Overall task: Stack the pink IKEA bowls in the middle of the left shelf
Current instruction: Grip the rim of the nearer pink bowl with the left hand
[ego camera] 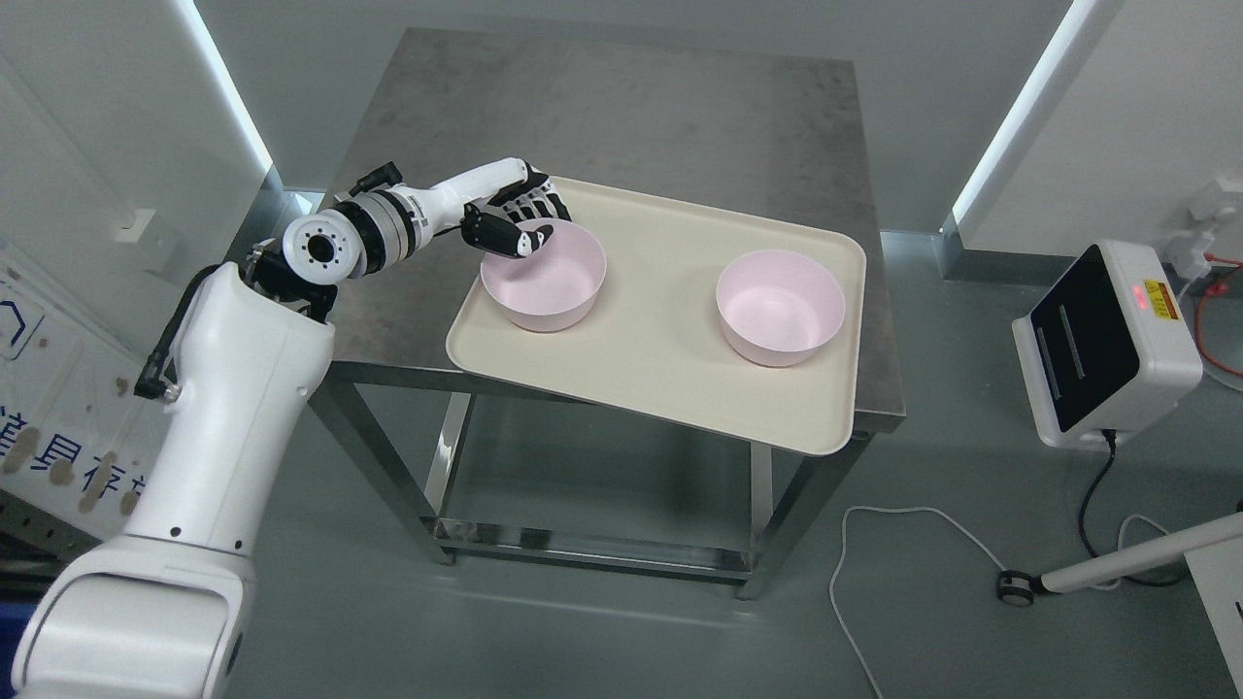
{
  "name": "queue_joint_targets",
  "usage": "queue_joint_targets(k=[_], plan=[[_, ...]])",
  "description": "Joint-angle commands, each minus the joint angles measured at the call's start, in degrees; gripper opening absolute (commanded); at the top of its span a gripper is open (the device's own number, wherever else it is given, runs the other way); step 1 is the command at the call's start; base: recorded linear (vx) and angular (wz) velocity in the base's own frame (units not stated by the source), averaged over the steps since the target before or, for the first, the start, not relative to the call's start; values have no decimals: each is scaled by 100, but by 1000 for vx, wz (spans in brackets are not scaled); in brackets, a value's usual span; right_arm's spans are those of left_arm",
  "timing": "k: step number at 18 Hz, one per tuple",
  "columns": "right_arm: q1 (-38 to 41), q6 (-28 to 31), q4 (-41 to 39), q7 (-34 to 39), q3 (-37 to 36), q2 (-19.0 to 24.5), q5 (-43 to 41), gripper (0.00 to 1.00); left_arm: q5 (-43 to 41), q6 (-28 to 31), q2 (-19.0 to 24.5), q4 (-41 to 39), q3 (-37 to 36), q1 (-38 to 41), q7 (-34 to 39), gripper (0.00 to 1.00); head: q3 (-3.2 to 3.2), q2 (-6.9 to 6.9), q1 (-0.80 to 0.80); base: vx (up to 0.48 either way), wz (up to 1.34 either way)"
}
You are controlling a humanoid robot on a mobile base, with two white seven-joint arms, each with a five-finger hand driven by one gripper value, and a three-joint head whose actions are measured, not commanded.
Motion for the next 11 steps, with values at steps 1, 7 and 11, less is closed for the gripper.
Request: queue_joint_targets(k=[1, 7, 11], plan=[[167, -6, -193, 4, -62, -100, -1, 100, 6, -91, -77, 27, 400, 19, -17, 0, 0, 0, 0, 0, 0], [167, 3, -193, 4, -62, -100, -1, 100, 41, -144, -278, -236, 593, -69, -61, 0, 0, 0, 0, 0, 0], [167, -6, -193, 4, -62, -100, -1, 100, 50, -83, -734, -833, 427, -402, -289, 0, 0, 0, 0, 0, 0]])
